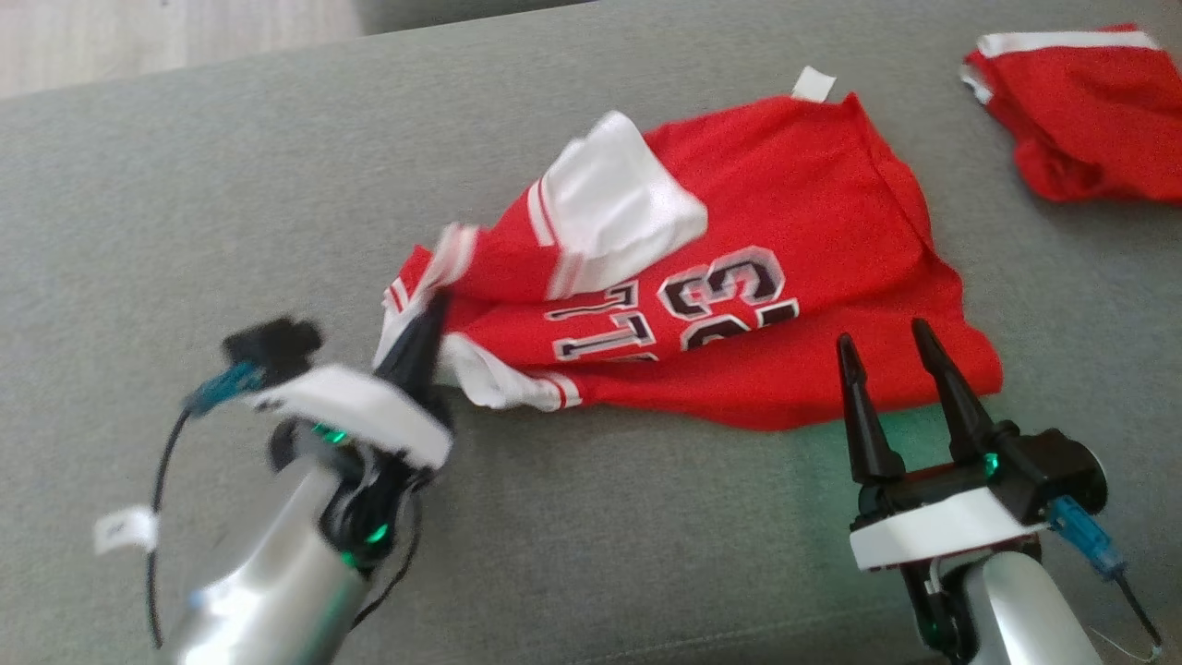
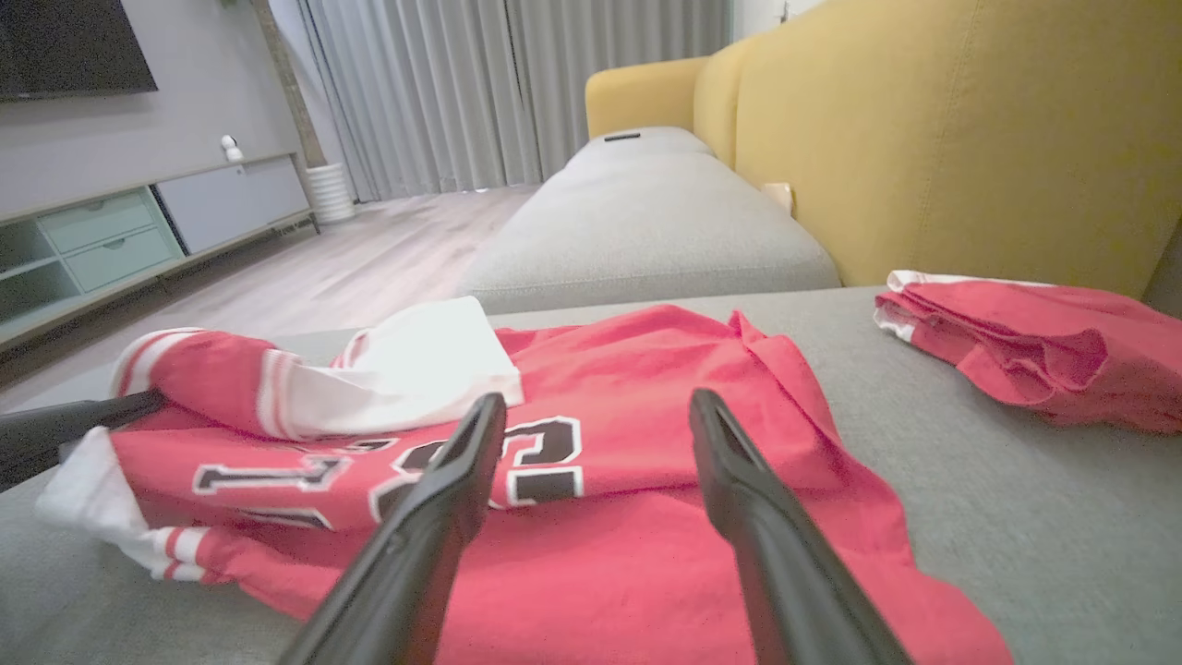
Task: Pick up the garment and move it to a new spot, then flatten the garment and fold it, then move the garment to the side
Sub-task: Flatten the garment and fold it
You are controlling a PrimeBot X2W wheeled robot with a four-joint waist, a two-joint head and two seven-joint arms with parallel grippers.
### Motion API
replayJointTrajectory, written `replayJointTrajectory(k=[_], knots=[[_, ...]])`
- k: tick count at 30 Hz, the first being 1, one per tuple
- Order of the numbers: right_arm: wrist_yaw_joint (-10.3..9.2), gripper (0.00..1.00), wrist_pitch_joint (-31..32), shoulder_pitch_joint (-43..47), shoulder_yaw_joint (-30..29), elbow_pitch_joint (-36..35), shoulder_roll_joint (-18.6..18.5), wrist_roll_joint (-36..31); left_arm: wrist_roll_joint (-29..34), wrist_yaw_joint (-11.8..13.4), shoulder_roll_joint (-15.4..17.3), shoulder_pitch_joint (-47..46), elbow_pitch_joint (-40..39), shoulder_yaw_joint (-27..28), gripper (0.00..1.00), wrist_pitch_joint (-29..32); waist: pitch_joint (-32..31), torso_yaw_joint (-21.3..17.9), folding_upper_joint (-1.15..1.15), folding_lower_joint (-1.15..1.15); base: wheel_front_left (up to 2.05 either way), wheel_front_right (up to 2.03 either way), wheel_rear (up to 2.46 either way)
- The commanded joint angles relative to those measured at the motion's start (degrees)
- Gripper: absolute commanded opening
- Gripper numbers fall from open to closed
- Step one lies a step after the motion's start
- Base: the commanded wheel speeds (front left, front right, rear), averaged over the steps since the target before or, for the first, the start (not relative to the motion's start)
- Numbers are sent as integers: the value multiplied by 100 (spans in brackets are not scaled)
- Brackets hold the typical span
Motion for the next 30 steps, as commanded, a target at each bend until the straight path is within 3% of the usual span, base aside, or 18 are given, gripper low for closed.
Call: replayJointTrajectory(k=[1,5,6,7,13,16,17,21,26,30], knots=[[-5,100,-61,-26,102,-187,-15,-60,262,-37,188,-244,-237,545,0,-78,2,111,0,0,0,0,0],[-5,100,-61,28,90,-179,-15,-143,876,-55,141,365,-301,1189,0,-80,-38,222,0,0,0,0,0],[-5,100,-61,37,94,-177,-15,-156,1016,-57,123,466,-311,1308,78,-80,-39,236,0,0,0,0,0],[-5,100,-61,42,104,-173,-15,-167,1152,-43,112,549,-292,1391,100,-80,-36,246,0,0,0,0,0],[-5,100,-61,40,135,-173,-15,-171,2077,360,163,766,-743,2064,100,-81,31,237,0,0,0,0,0],[-5,100,-61,31,145,-178,-15,-146,3014,770,280,952,-1479,2374,100,-81,114,190,0,0,0,0,0],[-5,100,-61,27,123,-193,-15,-133,3666,891,329,1058,-1986,2256,100,-81,185,182,0,0,0,0,0],[-5,100,-61,-15,124,-193,-15,-133,4714,893,367,914,-2317,1452,100,-19,327,177,0,0,0,0,0],[-5,100,-61,-148,163,-189,-15,-127,5542,639,-12,246,-1940,364,100,591,509,168,0,0,0,0,0],[-5,100,-61,-273,212,-173,-15,-136,6076,580,-369,-452,-1396,-160,100,882,642,136,0,0,0,0,0]])
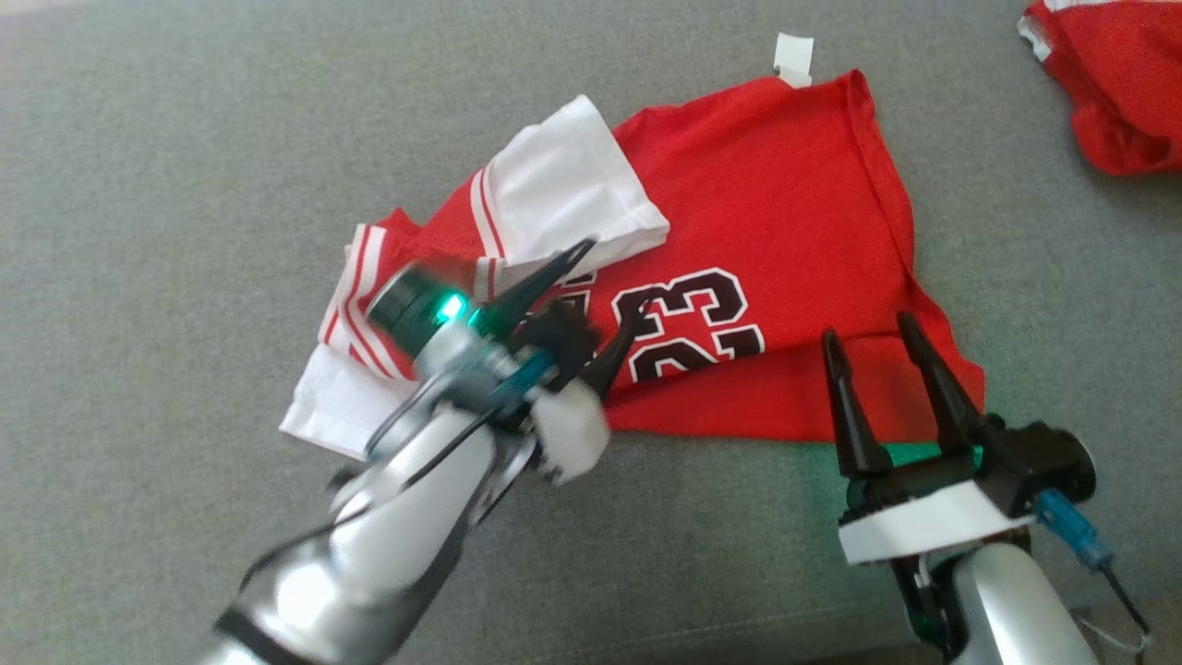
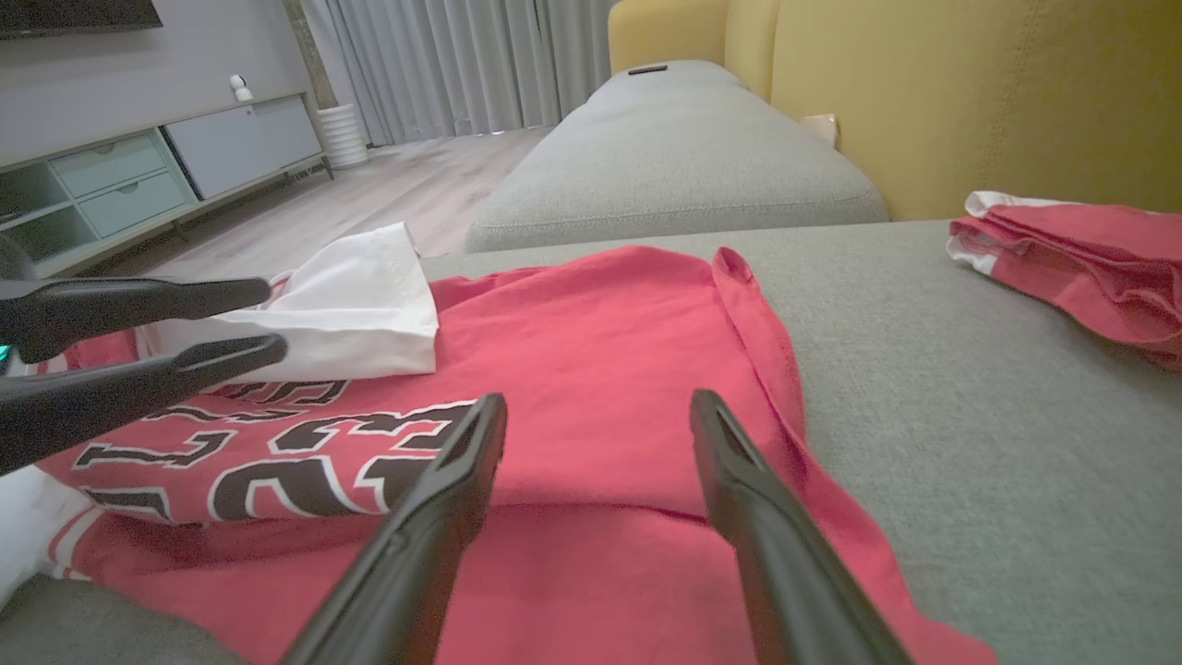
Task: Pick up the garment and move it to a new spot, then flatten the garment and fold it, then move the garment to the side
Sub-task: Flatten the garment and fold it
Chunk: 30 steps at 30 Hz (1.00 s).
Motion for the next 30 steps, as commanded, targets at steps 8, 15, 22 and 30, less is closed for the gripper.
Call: replayJointTrajectory(k=[8,15,22,30], knots=[[-5,100,-61,-264,126,-135,-15,4,476,-92,-209,-1223,759,-280,100,1289,208,-176,0,0,0,0,0],[-5,100,-61,-295,164,-97,-15,113,628,-112,-261,-1562,756,-517,100,1847,247,-295,0,0,0,0,0],[-5,100,-61,-345,225,-101,-15,204,584,-164,-184,-1663,678,-550,100,2034,268,-400,0,0,0,0,0],[-5,100,-61,-329,258,-77,-15,233,502,-223,-108,-1672,539,-594,0,2142,233,-431,0,0,0,0,0]])
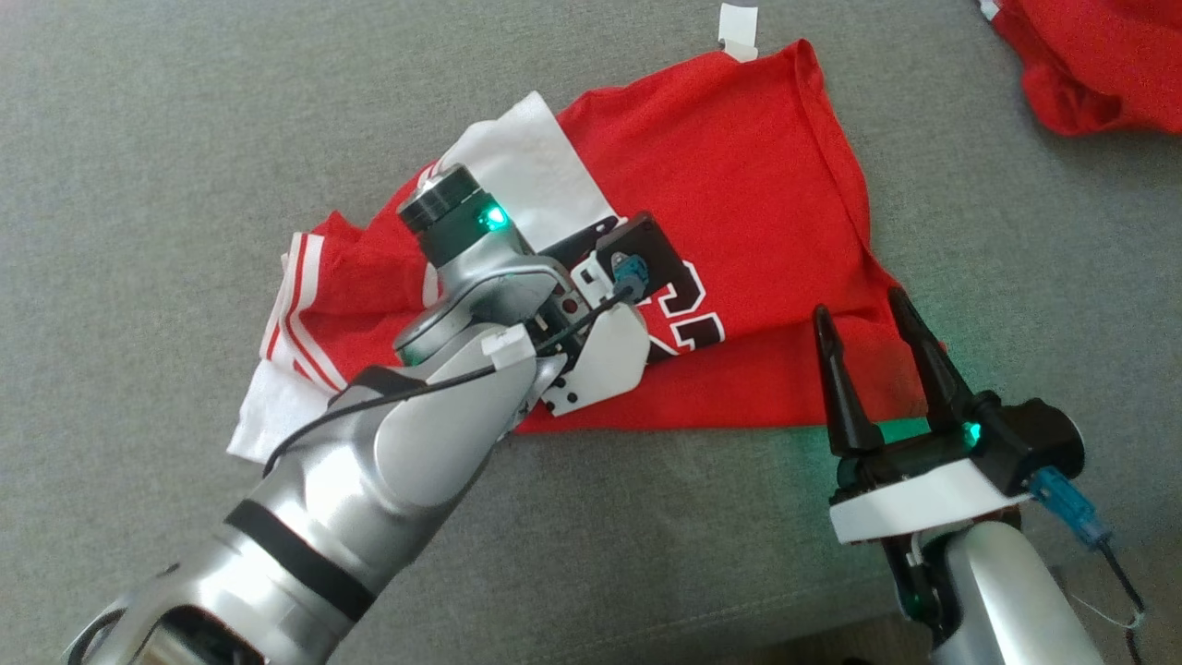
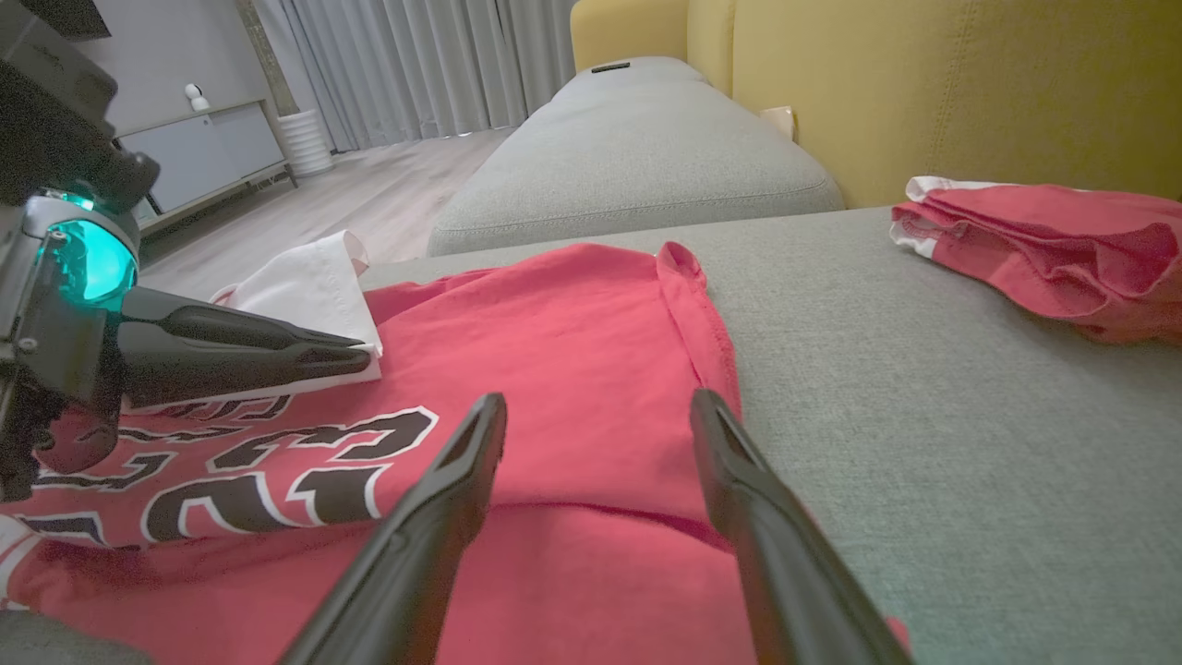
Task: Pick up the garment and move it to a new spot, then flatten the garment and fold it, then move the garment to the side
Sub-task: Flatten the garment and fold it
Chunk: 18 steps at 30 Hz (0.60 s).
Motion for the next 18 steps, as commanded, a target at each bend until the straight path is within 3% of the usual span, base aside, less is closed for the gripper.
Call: replayJointTrajectory(k=[1,6,11,14,18], knots=[[-5,100,-61,-83,136,-149,-15,47,-35,-3,79,-303,-225,120,0,48,-9,3,0,0,0,0,0],[-5,100,-61,-93,98,-157,-15,7,-131,11,82,-287,-435,124,0,-68,-67,68,0,0,0,0,0],[-5,100,-61,-182,132,-218,-15,71,-411,343,210,46,-1182,433,0,-666,-148,278,0,0,0,0,0],[-5,100,-61,-402,111,-165,-15,199,-649,648,532,482,-1853,803,0,-1055,-147,496,0,0,0,0,0],[-5,100,-15,-1014,119,406,-205,215,-1196,960,1044,1131,-2755,1535,0,-1604,-124,747,0,0,0,0,0]])
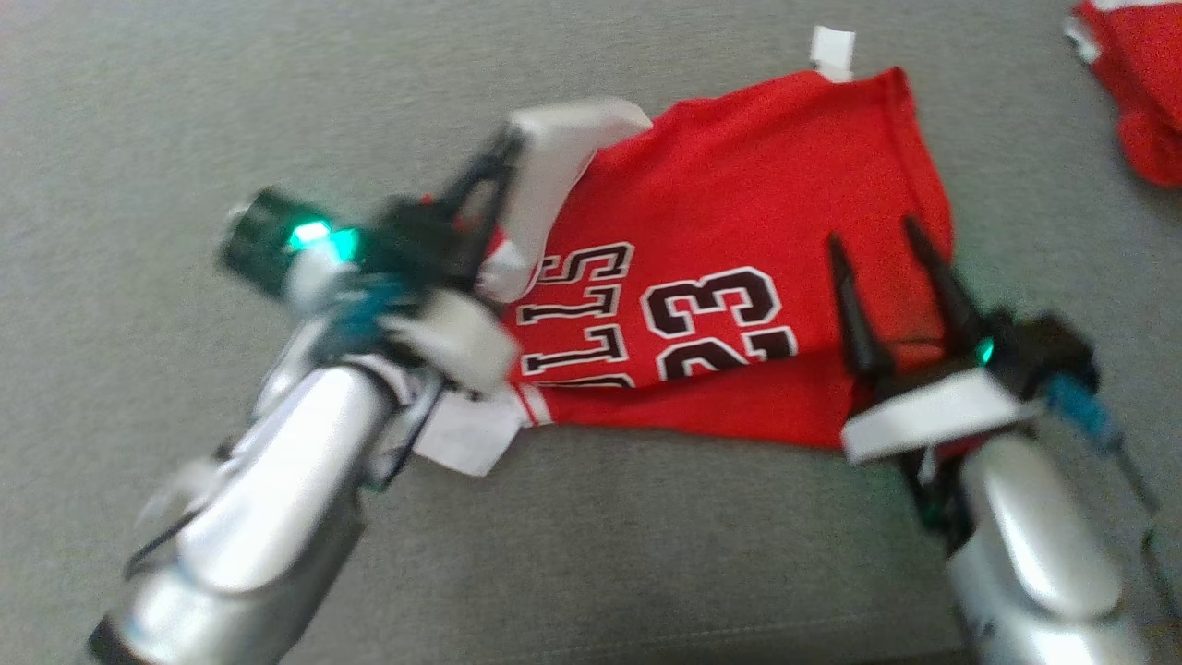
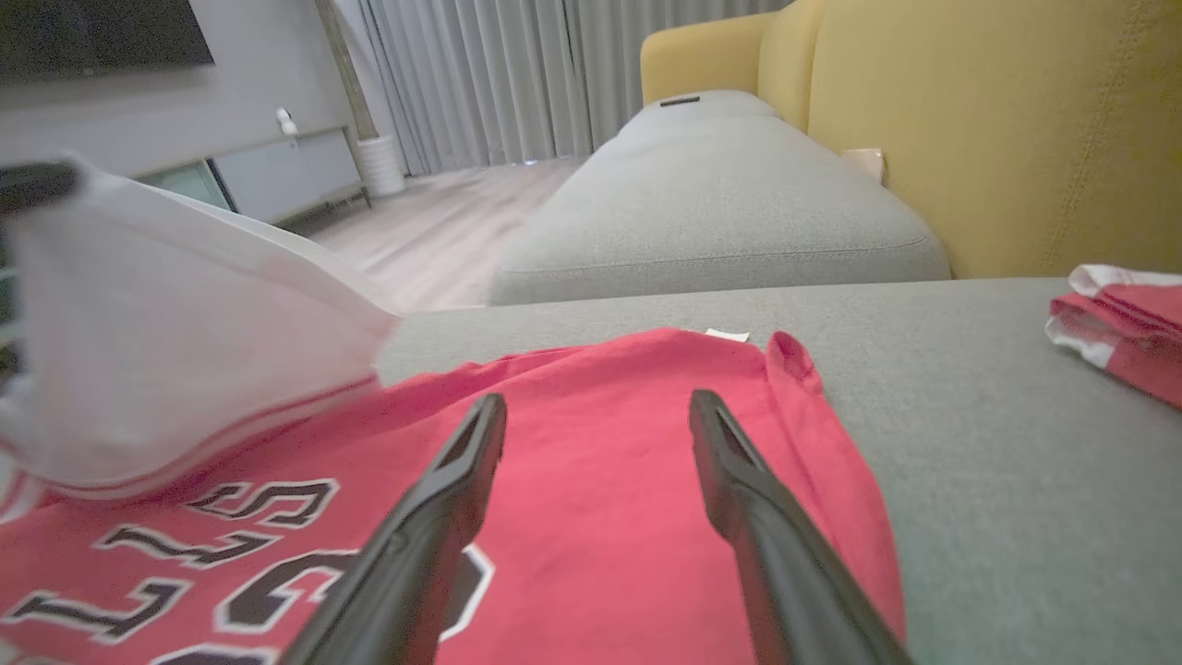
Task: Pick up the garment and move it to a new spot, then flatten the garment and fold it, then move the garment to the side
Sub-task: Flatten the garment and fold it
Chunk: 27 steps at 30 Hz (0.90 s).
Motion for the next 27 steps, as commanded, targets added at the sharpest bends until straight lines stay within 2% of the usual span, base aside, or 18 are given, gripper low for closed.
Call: replayJointTrajectory(k=[1,4,6,9,13,19,27], knots=[[-5,100,125,-376,19,18,-138,6,-232,64,148,-41,-397,420,0,-178,20,161,0,0,0,0,0],[-5,100,842,-1089,-169,575,-341,-180,-649,94,370,274,-708,858,0,-439,41,301,0,0,0,0,0],[-5,100,1447,-1544,-402,934,-332,-227,-856,59,462,393,-785,1015,0,-457,61,367,0,0,0,0,0],[-5,100,2227,-2192,-640,1346,-324,-351,-1002,26,528,445,-866,1123,0,-478,112,442,0,0,0,0,0],[-5,100,2928,-2797,-899,1773,-360,-676,-1035,13,564,428,-883,1145,0,-498,164,483,0,0,0,0,0],[-5,100,3531,-3288,-1441,2377,-245,-1101,-1037,-34,509,369,-848,1036,0,-524,205,550,0,0,0,0,0],[-5,100,3496,-3662,-1791,2871,-47,-1104,-1067,-93,504,264,-758,1007,0,-606,282,624,0,0,0,0,0]])
